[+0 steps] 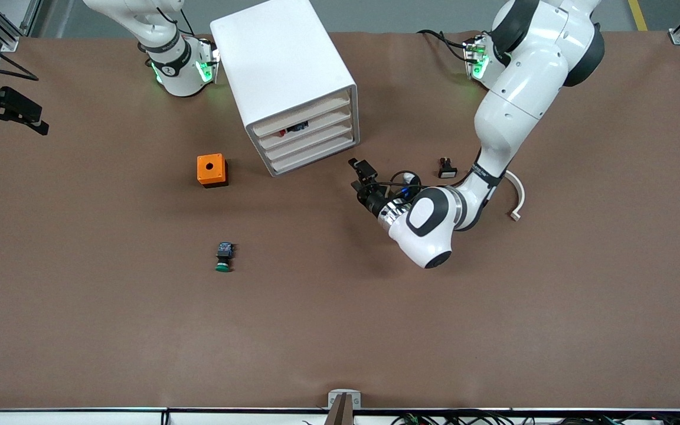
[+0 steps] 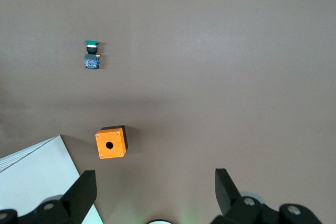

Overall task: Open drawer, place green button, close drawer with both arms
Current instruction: 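Move the left gripper toward the white cabinet's drawer front, then hook the left gripper into the drawer's front rim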

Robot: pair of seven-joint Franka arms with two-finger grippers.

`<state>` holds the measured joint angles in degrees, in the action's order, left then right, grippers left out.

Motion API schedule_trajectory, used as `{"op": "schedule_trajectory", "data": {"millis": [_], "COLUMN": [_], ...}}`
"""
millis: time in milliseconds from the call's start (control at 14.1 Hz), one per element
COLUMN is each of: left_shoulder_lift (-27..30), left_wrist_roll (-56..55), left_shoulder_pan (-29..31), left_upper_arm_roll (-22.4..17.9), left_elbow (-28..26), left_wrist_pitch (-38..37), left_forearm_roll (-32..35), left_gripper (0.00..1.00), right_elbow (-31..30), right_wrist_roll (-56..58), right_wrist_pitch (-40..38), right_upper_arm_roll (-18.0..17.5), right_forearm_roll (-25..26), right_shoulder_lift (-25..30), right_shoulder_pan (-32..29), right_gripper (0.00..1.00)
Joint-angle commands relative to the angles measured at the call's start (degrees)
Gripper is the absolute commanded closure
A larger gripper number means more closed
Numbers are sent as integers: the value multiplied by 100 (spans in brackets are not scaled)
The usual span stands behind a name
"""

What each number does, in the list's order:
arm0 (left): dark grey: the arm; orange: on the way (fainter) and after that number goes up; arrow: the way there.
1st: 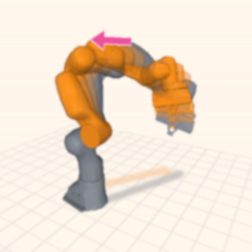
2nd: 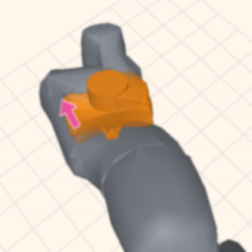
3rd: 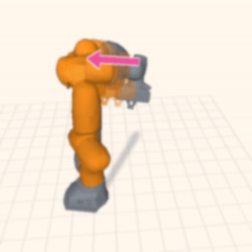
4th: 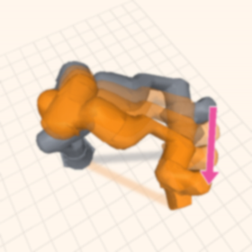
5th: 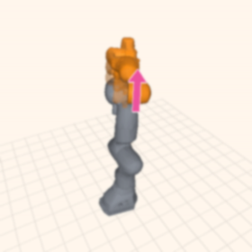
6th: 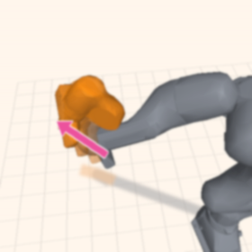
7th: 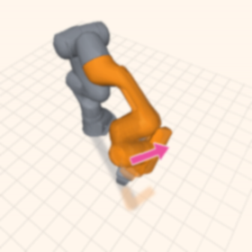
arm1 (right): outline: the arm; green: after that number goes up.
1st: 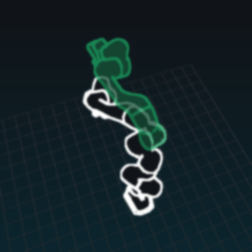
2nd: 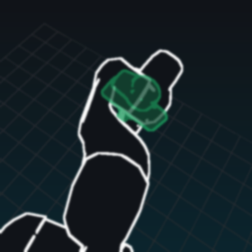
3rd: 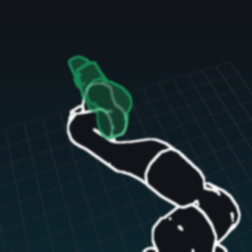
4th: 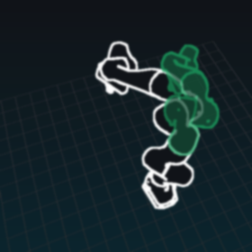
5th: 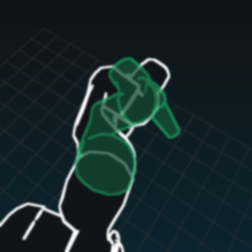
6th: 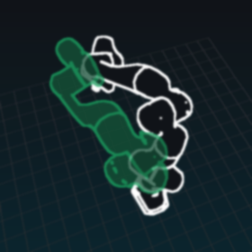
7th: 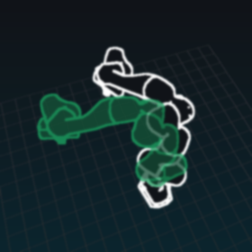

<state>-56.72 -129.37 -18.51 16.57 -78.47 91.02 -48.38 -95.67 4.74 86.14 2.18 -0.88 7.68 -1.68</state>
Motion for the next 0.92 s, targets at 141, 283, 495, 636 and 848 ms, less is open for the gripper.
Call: {"op": "schedule_trajectory", "data": {"millis": [141,283,495,636,848], "left_shoulder_lift": [-277,-278,-295,-313,-357], "left_wrist_roll": [-150,-115,-115,-115,-115], "left_shoulder_pan": [-197,-355,-583,-741,-917], "left_upper_arm_roll": [40,40,40,40,40], "left_elbow": [122,122,104,104,104], "left_wrist_pitch": [-137,-163,-233,-234,-234], "left_forearm_roll": [-391,-453,-470,-479,-470], "left_gripper": [45,46,46,46,47], "right_elbow": [-75,-75,-66,-66,-31], "right_wrist_roll": [36,36,36,36,36], "right_wrist_pitch": [34,43,43,43,17], "right_upper_arm_roll": [28,28,28,28,37], "right_forearm_roll": [17,17,17,17,17], "right_shoulder_lift": [102,102,102,102,85], "right_shoulder_pan": [-8,-8,-17,-17,-17], "right_gripper": [0,0,0,0,0]}}
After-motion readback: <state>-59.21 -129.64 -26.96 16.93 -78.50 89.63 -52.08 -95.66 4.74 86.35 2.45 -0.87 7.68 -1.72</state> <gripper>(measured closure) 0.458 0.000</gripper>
